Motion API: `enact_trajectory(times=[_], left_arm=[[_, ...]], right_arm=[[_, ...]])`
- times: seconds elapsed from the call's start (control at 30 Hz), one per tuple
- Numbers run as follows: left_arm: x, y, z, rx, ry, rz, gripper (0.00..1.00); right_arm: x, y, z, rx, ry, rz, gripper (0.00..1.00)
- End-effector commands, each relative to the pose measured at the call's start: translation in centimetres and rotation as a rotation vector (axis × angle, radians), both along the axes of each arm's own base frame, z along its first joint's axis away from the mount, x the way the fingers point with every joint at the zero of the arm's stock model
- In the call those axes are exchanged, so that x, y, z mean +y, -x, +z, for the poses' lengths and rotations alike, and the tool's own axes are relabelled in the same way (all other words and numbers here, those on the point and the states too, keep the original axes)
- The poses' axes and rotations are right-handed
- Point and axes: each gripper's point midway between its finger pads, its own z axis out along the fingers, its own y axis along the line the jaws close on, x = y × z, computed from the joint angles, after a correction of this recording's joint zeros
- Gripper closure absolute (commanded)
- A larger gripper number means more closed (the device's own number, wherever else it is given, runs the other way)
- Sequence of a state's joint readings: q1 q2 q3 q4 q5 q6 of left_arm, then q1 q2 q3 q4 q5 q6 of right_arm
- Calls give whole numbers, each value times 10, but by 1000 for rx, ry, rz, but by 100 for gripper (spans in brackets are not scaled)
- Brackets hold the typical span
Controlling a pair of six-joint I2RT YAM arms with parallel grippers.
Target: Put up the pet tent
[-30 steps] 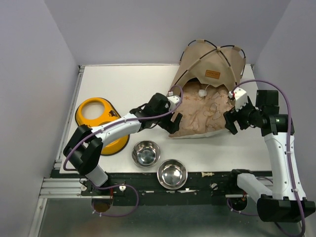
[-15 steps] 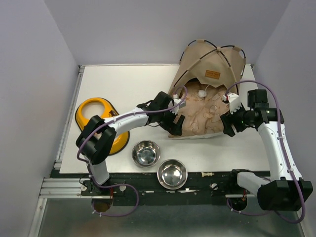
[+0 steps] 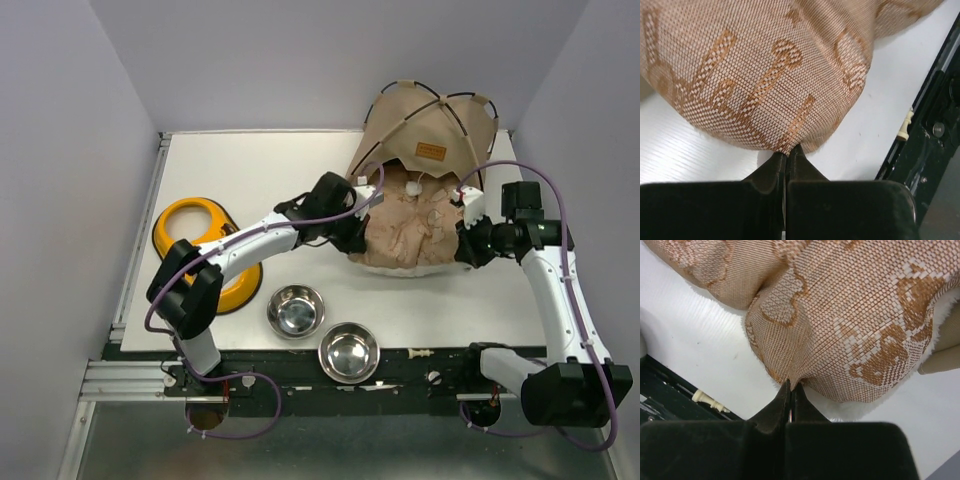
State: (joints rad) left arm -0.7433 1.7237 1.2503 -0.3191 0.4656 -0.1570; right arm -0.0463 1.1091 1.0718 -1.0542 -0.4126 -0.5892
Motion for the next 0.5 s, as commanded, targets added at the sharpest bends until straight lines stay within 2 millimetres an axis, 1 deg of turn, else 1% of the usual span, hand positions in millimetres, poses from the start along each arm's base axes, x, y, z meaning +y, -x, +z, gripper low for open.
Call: enact_trajectory(times=[0.0, 0.07, 0.17, 0.2, 0.3, 0.33, 0.4, 0.43, 0.47], left_arm=[[-33, -51, 93, -340, 107, 27, 100], [-45, -72, 105, -397, 98, 39, 100], [-60, -101, 123, -478, 104, 78, 100], [-64, -109, 125, -498, 109, 93, 100], [-75, -124, 134, -599, 110, 93, 100], [-78, -127, 135, -630, 111, 93, 100], [-83, -131, 129, -677, 99, 79, 100], [-85, -133, 126, -698, 96, 76, 100], [-87, -134, 118, -705, 84, 73, 100]], right_arm=[[19, -10, 15, -91, -116, 3, 99], [18, -25, 18, -134, -121, -25, 99], [16, -55, 22, -206, -126, -68, 99], [17, -64, 21, -225, -127, -70, 99], [14, -98, 27, -336, -108, -105, 99], [13, -110, 33, -389, -101, -120, 99], [4, -131, 39, -471, -62, -153, 99], [8, -139, 41, -507, -48, -148, 99], [6, -147, 43, -543, -26, -155, 99]])
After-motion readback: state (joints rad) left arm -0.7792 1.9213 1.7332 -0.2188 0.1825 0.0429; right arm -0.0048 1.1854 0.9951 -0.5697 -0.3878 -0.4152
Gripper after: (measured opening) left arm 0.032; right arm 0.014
